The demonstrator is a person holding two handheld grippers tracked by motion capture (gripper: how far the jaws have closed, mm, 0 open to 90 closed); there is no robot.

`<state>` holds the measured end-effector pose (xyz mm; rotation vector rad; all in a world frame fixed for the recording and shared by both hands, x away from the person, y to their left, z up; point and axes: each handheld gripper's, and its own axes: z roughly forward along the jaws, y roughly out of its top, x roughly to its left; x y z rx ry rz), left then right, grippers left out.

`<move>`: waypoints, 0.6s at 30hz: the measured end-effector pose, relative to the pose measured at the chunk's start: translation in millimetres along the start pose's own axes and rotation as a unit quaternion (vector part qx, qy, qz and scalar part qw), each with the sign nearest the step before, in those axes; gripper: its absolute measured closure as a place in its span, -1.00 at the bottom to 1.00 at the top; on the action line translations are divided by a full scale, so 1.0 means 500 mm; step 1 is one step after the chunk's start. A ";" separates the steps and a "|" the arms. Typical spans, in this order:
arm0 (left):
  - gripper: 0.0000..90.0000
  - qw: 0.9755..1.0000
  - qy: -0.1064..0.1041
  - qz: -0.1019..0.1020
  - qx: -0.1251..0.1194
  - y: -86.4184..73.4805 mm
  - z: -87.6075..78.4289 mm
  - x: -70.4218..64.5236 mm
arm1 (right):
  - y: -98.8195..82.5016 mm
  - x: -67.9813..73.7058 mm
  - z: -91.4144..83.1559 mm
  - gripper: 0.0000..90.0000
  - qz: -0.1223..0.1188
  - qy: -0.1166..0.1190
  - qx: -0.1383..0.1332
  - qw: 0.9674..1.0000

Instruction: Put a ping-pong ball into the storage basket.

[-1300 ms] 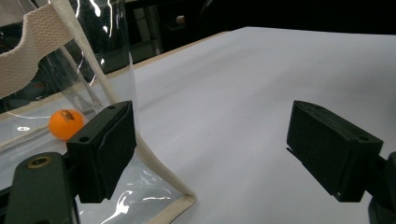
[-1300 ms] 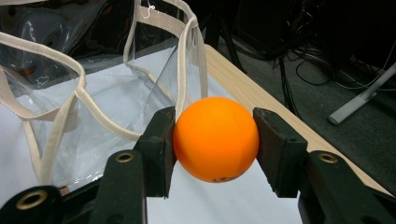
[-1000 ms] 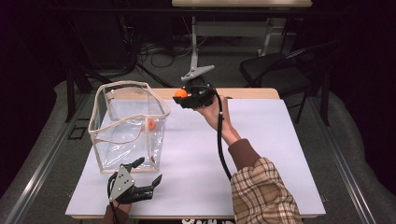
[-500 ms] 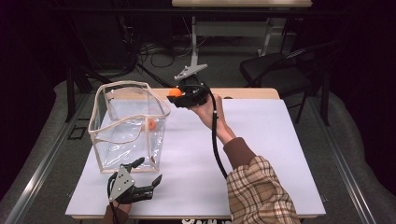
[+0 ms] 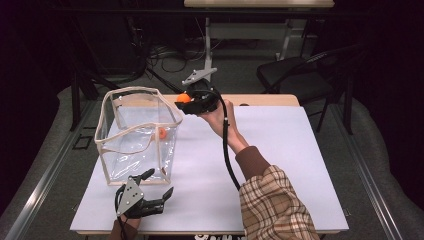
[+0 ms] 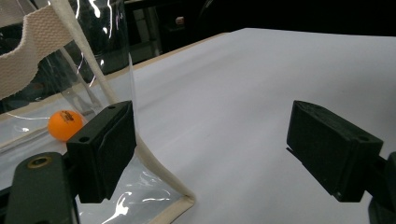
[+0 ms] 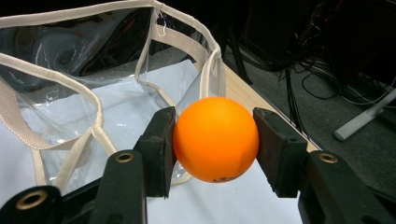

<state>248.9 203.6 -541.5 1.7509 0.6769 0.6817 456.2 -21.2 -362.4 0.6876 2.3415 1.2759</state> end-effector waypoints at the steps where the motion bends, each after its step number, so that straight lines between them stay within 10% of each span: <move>1: -0.65 1.000 0.000 0.000 0.000 0.000 0.000 0.000 | 0.001 0.001 0.001 0.13 0.000 0.001 -0.001 1.000; 18: -0.65 1.000 -0.001 0.000 -0.001 0.000 0.000 0.001 | 0.010 0.019 0.024 0.13 -0.007 0.006 -0.005 1.000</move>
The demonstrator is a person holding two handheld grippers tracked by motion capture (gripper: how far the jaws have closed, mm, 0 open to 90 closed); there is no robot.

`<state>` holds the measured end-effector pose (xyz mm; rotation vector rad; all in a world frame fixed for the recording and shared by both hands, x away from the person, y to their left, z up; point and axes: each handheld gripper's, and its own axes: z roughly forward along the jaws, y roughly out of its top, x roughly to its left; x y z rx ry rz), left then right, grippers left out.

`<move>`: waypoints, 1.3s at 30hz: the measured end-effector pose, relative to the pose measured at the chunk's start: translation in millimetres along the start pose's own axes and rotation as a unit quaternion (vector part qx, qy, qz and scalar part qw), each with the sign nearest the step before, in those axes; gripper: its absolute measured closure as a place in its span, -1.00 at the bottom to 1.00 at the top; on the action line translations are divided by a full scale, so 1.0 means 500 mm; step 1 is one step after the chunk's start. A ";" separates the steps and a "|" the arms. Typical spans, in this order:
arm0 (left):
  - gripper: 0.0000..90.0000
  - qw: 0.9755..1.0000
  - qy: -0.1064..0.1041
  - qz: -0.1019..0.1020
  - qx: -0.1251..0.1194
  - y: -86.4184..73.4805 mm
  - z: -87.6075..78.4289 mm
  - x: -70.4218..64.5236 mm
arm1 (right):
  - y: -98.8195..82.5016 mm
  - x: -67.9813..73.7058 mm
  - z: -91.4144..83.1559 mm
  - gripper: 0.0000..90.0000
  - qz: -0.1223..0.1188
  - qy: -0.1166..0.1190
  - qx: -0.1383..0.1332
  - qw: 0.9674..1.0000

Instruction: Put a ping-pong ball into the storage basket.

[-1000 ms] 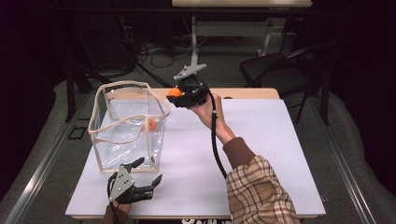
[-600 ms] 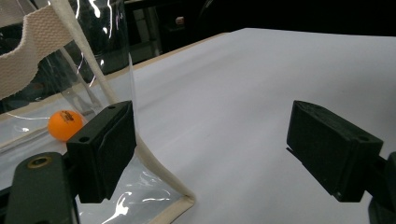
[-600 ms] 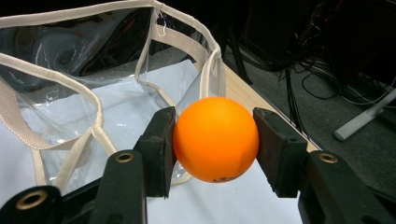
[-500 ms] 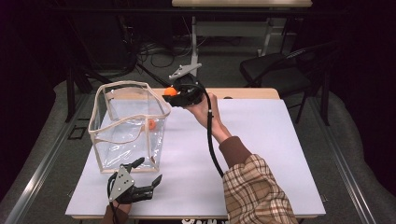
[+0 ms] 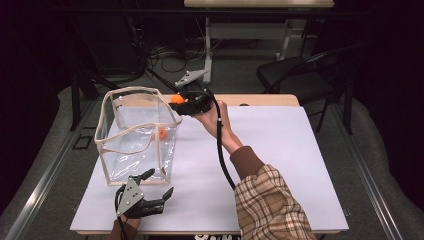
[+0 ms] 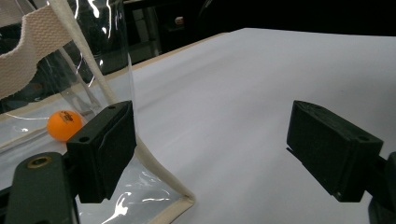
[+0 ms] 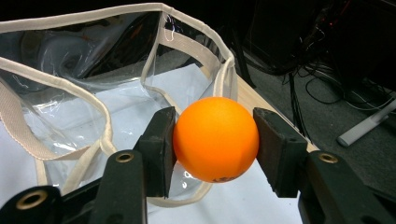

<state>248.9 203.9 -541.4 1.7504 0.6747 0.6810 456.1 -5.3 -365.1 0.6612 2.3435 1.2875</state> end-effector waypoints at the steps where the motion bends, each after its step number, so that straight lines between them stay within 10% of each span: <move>1: -0.65 1.000 0.000 -0.001 0.000 0.000 0.000 0.000 | 0.001 0.001 0.001 0.13 0.000 0.000 0.001 1.000; 39: -0.65 1.000 -0.001 -0.001 -0.001 0.000 0.000 0.001 | 0.001 0.030 0.053 0.13 0.002 0.013 0.016 1.000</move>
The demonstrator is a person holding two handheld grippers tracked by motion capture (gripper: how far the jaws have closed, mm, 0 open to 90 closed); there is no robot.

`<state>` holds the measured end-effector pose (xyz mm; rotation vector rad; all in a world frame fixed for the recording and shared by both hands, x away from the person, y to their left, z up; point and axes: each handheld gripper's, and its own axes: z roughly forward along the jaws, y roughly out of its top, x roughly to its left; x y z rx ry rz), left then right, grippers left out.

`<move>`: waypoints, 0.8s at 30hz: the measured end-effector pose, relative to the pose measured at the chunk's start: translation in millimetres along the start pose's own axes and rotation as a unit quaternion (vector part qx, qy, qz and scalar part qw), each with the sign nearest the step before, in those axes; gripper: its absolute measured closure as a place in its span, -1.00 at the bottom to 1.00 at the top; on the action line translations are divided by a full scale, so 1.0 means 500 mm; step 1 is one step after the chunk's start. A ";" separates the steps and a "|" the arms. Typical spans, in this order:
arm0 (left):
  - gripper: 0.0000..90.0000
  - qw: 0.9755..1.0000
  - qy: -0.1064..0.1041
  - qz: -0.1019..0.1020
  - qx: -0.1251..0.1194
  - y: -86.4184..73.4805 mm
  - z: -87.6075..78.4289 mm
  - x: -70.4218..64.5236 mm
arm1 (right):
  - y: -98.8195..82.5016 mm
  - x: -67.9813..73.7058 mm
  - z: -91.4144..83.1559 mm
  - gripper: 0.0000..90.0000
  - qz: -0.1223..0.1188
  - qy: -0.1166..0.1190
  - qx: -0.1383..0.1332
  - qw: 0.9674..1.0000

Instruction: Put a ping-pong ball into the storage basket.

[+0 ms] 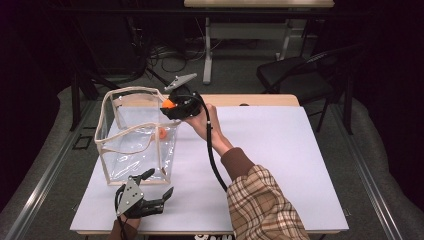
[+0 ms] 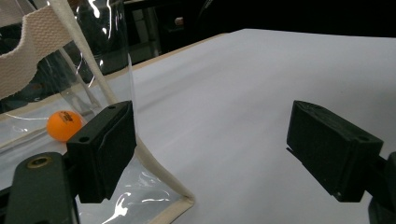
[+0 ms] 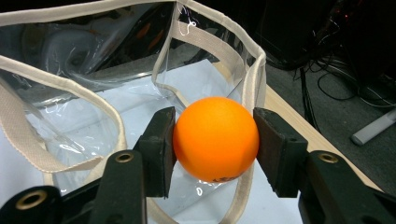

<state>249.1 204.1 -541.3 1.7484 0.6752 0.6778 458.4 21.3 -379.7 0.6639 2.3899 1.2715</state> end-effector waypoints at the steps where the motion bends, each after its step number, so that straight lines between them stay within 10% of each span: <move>1: -0.65 1.000 0.000 0.001 0.000 0.000 0.000 0.000 | 0.000 0.000 0.001 0.13 0.000 0.001 0.000 1.000; 24: -0.65 1.000 -0.001 0.000 -0.001 0.000 0.000 -0.001 | -0.009 0.005 0.036 0.13 0.008 0.010 0.018 1.000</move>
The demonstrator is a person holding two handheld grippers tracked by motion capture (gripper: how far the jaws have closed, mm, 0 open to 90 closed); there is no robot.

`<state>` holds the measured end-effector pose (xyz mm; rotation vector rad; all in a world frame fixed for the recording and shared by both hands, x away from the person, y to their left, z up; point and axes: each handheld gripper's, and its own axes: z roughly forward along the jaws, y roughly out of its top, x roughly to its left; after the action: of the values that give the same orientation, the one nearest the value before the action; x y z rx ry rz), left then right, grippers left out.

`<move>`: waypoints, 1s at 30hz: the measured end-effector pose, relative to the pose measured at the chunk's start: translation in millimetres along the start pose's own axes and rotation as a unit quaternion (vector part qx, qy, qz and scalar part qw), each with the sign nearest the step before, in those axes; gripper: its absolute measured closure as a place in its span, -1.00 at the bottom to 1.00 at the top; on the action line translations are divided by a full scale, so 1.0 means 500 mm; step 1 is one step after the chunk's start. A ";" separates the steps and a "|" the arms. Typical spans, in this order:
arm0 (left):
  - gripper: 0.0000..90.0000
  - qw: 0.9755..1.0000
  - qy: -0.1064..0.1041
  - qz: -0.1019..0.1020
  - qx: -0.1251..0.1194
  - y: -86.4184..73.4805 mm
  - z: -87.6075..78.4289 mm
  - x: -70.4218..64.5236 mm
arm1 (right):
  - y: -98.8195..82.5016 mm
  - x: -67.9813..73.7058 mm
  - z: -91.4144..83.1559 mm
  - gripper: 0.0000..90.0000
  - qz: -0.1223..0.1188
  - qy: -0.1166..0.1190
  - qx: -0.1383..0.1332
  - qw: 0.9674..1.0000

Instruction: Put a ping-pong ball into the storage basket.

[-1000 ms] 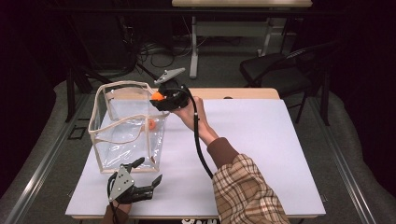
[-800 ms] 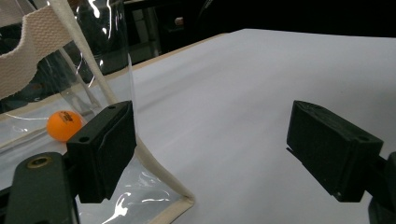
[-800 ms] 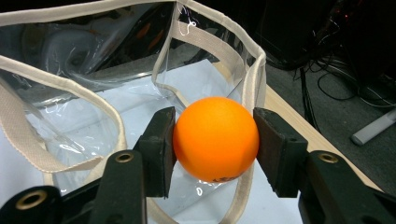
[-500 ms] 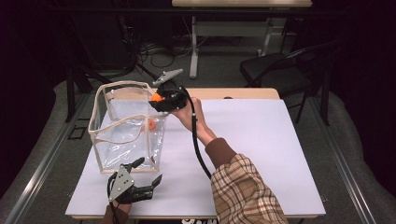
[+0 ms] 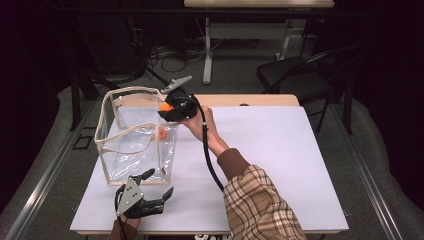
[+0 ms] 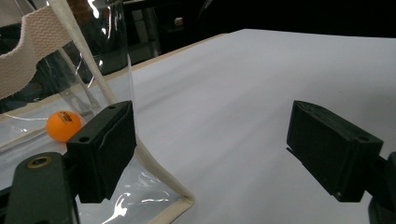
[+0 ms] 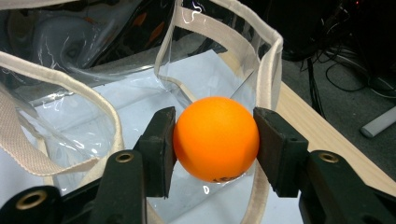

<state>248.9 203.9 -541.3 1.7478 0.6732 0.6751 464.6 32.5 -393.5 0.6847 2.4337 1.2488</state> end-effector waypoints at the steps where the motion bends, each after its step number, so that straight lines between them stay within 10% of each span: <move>1: -0.65 1.000 0.000 0.001 0.000 0.000 0.000 0.000 | -0.001 0.000 0.002 0.13 0.000 0.000 0.002 1.000; 15: -0.65 1.000 0.001 0.001 0.000 0.000 0.000 0.000 | -0.007 -0.004 0.019 0.10 0.016 0.010 0.016 1.000; 30: -0.65 1.000 0.001 0.001 0.000 0.001 0.001 -0.002 | -0.021 -0.024 -0.025 -0.66 0.032 0.020 -0.007 0.999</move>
<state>248.6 202.9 -540.8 1.7476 0.6722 0.6786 466.1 12.3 -394.3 0.7471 2.4505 1.3150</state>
